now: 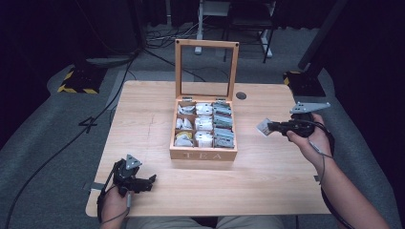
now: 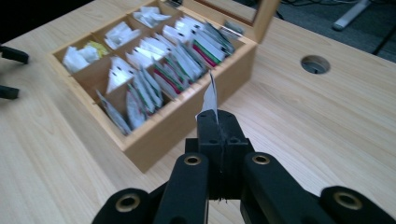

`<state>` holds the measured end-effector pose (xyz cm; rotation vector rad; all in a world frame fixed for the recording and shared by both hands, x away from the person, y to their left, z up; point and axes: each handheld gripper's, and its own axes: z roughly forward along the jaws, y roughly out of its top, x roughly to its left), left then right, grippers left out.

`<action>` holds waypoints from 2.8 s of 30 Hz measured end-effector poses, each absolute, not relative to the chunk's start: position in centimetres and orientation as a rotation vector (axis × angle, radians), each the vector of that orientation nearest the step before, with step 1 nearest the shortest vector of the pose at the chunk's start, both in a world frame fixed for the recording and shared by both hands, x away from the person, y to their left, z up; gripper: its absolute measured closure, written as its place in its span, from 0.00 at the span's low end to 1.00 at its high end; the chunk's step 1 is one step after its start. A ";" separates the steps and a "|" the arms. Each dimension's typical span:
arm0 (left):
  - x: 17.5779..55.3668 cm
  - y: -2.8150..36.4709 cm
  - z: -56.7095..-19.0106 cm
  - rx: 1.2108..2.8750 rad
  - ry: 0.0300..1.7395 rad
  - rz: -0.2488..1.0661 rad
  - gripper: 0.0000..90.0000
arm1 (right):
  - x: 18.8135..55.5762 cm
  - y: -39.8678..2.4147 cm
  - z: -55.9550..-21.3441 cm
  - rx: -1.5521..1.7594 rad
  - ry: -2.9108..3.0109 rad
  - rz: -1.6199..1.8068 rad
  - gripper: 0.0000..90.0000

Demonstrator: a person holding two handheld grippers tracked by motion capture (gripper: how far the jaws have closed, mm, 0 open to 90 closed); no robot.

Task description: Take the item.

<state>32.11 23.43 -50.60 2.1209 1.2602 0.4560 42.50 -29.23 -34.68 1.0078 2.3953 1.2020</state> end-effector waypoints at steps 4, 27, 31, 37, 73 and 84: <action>32.1 23.4 -50.6 2.121 1.261 0.456 0.00 | 42.8 -30.7 -35.4 1.051 2.374 1.174 1.00; 32.1 23.4 -50.6 2.120 1.261 0.454 0.00 | 44.2 -35.1 -41.6 1.251 2.320 1.072 1.00; 32.1 23.4 -50.6 2.115 1.264 0.452 0.00 | 44.2 -35.4 -42.5 1.276 2.327 1.053 1.00; 32.1 23.4 -50.6 2.115 1.265 0.449 0.00 | 44.2 -35.5 -43.8 1.319 2.343 1.039 1.00; 32.3 23.3 -50.6 2.116 1.270 0.453 0.00 | 44.6 -37.7 -45.9 1.397 2.227 0.993 0.58; 32.3 23.3 -50.6 2.117 1.270 0.457 0.00 | 43.2 -37.0 -43.9 1.329 2.240 1.067 0.58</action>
